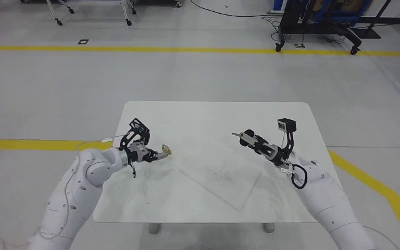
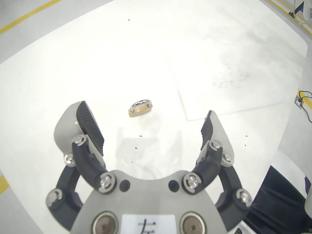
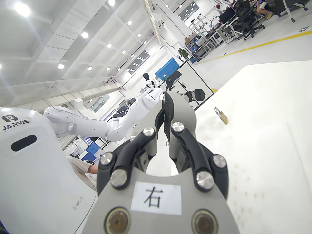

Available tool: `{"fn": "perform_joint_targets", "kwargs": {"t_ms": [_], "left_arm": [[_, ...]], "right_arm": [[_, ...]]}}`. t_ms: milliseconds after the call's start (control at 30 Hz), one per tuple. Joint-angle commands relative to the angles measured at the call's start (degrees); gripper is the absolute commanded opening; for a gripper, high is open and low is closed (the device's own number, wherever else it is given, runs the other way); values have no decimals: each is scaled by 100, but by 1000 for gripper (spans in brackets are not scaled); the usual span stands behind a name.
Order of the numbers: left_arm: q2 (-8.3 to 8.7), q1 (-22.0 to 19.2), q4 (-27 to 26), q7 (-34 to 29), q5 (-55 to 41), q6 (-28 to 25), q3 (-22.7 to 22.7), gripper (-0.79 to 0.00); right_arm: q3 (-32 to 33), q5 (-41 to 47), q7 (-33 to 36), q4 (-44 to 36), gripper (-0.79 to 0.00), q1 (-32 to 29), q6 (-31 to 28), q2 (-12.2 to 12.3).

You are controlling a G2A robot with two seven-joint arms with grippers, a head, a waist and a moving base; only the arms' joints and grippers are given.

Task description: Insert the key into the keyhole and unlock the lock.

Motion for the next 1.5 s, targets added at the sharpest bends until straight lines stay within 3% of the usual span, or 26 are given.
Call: {"fn": "perform_joint_targets", "kwargs": {"t_ms": [0, 500, 667, 867, 933, 1067, 1367, 1467], "left_arm": [[-32, -155, 234, 2, 38, -3, 133, 0], [-382, -1259, 1478, 19, 278, -155, 1236, 0], [-475, -1465, 1766, 71, 401, -140, 1472, -200], [-563, -1607, 1999, 164, 529, -117, 1680, -302], [-589, -1640, 2049, 182, 574, -115, 1744, -406], [-632, -1692, 2122, 203, 623, -106, 1836, -489], [-673, -1696, 2133, 232, 647, -54, 1896, -773], [-673, -1676, 2114, 230, 632, -32, 1881, -785]], "right_arm": [[0, 1, 0, 0, -785, 0, 0, 0], [0, 1, 0, 0, -785, 0, 0, 0], [0, 1, 0, 0, -785, 0, 0, 0], [0, 1, 0, 0, -785, 0, 0, 0], [0, 1, 0, 0, -785, 0, 0, 0], [0, 1, 0, 0, -785, 0, 0, 0], [0, 1, 0, 0, -785, 0, 0, 0], [0, 1, 0, 0, -785, 0, 0, 0]]}}
